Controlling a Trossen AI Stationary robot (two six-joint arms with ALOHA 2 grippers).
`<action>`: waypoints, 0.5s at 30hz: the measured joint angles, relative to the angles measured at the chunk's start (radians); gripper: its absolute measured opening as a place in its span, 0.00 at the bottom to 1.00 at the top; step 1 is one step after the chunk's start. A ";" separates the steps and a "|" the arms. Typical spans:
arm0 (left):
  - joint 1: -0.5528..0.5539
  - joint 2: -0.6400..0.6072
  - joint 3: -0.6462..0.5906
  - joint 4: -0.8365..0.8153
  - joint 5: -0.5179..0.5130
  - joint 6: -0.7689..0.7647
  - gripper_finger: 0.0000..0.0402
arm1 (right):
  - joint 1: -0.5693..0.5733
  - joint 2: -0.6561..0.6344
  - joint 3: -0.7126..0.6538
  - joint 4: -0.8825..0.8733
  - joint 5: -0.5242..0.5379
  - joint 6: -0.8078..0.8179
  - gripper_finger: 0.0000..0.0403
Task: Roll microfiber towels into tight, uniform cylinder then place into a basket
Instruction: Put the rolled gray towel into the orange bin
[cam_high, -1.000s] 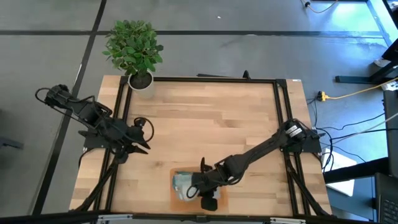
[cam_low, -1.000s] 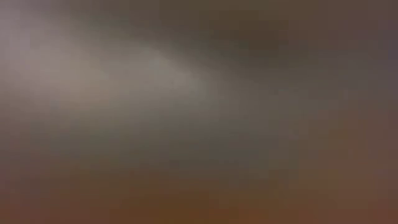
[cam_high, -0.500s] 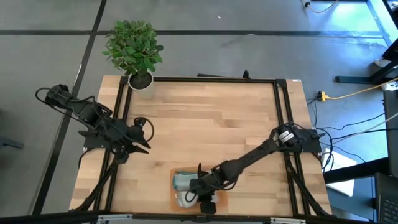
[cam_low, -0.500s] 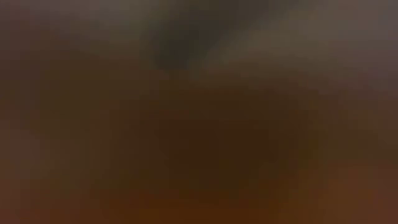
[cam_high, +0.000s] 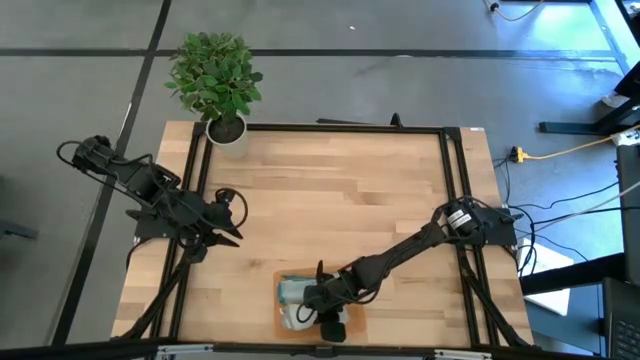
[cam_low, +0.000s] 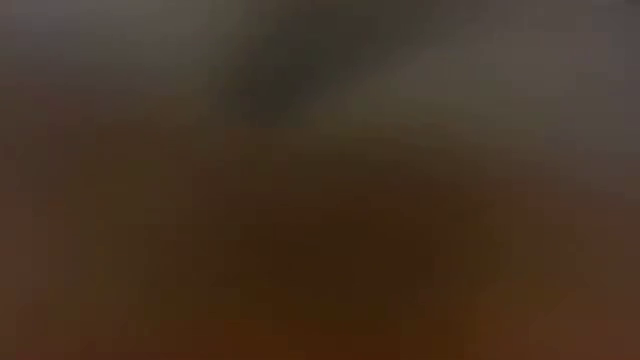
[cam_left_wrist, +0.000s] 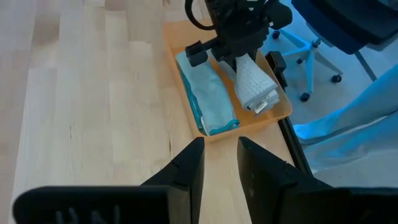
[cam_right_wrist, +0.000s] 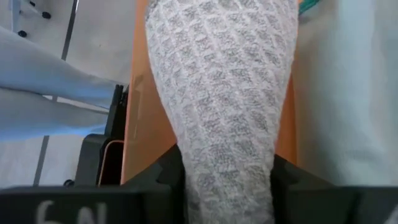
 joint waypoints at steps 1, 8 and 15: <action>0.000 0.000 0.000 0.000 0.000 0.000 0.21 | 0.000 0.000 0.000 0.001 0.002 0.002 0.31; 0.000 0.000 0.000 -0.001 0.000 0.000 0.21 | 0.001 0.000 0.000 0.001 0.003 0.004 0.48; 0.000 0.000 0.000 -0.001 0.000 0.000 0.21 | -0.005 -0.002 0.000 0.002 0.003 0.003 0.61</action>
